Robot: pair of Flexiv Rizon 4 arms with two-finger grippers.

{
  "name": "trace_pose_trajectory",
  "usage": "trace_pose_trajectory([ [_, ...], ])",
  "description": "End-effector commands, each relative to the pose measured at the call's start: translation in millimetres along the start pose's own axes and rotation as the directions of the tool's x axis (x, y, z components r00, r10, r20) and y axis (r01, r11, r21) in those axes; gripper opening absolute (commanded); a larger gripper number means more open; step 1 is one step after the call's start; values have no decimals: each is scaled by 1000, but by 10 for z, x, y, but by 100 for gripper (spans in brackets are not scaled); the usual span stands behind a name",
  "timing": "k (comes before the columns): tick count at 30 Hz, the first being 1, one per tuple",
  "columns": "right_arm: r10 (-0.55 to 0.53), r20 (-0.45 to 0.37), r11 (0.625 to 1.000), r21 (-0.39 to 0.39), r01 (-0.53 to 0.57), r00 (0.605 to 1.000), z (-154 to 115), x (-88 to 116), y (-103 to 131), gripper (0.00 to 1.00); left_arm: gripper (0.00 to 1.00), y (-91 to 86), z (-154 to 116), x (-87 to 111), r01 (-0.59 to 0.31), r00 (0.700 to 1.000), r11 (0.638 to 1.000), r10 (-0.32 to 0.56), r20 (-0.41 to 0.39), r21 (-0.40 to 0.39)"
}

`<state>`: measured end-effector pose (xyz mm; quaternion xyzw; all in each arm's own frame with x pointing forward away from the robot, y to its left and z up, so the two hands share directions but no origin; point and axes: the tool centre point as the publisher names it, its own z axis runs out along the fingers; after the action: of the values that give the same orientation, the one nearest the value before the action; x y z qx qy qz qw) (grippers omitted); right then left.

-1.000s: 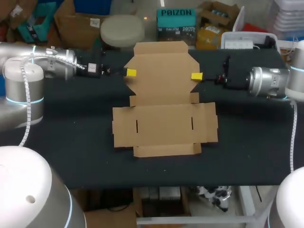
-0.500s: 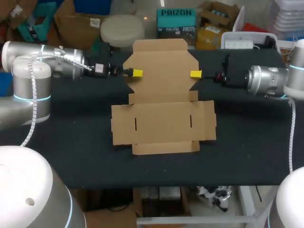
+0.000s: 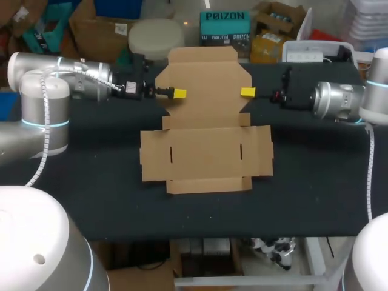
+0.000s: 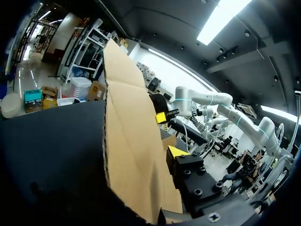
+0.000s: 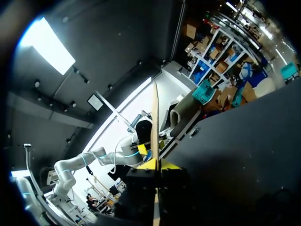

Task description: Assemble the packaging by folding the flat box into shape, placing the metal phone stand inside, and closing the box properly

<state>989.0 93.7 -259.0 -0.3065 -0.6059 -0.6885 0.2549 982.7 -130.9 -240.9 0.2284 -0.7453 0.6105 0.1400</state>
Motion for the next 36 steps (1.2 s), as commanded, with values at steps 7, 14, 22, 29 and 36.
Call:
trace_pose_trajectory([
  [7, -4, -5, 1000, 4, 4, 1000, 17, -23, 25, 0, 36, -3, 81, -12, -5, 1000, 1000, 5, -14, -7],
  [14, -9, -7, 1000, 2, 9, 1000, 31, -18, 27, 0, 33, -4, 104, 13, -13, 1000, 1000, 13, -20, -4],
  [22, -9, -21, 1000, -4, 9, 1000, 26, -11, 13, 0, 29, -1, 102, 11, -15, 1000, 1000, 15, -18, 2],
  [29, -13, -28, 1000, -4, 13, 1000, 12, 11, 6, 0, 8, -9, 98, -2, -19, 1000, 1000, 19, -25, 11],
  [36, -14, -32, 1000, -6, 13, 999, 7, 10, 4, 0, 0, -7, 88, -16, -26, 999, 1000, 26, -42, 16],
])
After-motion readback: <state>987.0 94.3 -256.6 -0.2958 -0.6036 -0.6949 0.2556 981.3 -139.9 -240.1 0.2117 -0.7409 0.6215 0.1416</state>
